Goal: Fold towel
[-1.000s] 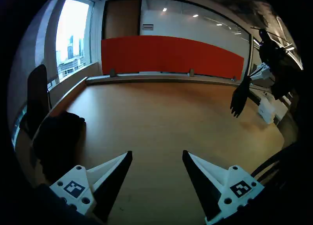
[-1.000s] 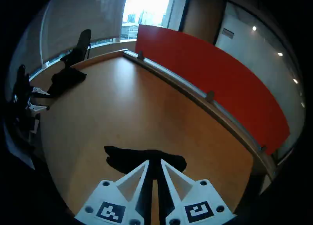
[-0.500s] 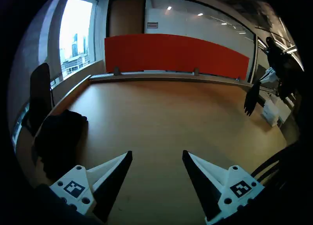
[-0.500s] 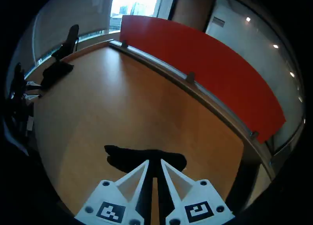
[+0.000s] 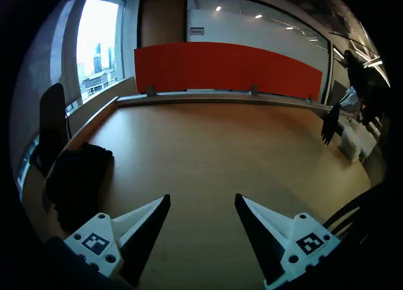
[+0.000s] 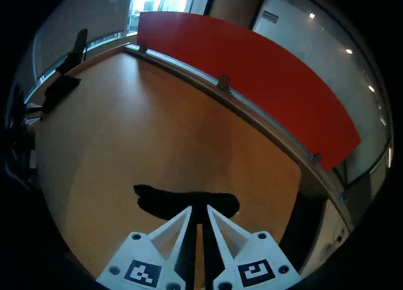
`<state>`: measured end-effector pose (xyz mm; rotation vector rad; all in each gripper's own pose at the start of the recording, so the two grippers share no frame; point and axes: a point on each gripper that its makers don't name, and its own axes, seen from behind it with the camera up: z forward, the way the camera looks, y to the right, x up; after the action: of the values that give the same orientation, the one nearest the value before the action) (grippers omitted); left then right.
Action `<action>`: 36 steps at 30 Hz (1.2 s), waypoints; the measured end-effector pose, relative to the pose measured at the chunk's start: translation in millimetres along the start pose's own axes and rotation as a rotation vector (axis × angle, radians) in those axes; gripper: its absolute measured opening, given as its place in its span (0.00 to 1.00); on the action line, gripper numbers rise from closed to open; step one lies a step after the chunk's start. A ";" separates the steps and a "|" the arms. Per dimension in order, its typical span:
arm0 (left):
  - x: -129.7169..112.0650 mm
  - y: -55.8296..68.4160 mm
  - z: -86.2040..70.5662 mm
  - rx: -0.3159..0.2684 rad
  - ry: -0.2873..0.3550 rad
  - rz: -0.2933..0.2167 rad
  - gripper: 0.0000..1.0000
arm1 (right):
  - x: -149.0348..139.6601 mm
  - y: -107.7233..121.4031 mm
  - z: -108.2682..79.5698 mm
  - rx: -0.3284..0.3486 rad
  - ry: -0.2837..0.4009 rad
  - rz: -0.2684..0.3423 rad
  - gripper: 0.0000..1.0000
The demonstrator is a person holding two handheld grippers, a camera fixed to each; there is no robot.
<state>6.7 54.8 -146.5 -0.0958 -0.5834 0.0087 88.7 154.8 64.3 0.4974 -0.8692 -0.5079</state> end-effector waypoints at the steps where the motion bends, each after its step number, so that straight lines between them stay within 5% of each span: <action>1: 0.5 0.4 0.3 0.001 0.000 0.000 0.95 | -1.9 3.0 -0.1 -0.003 -0.004 0.001 0.06; 18: 2.6 8.5 4.0 -0.008 -0.006 0.008 0.95 | -33.6 14.2 1.1 -0.022 -0.048 0.047 0.06; 36: 3.9 15.6 3.7 -0.026 -0.011 0.033 0.95 | -139.1 -6.2 -2.8 -0.023 -0.171 0.141 0.06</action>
<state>8.2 70.8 -142.7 -0.1304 -0.5931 0.0340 13.9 234.4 -22.2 0.3720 -1.0529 -0.4345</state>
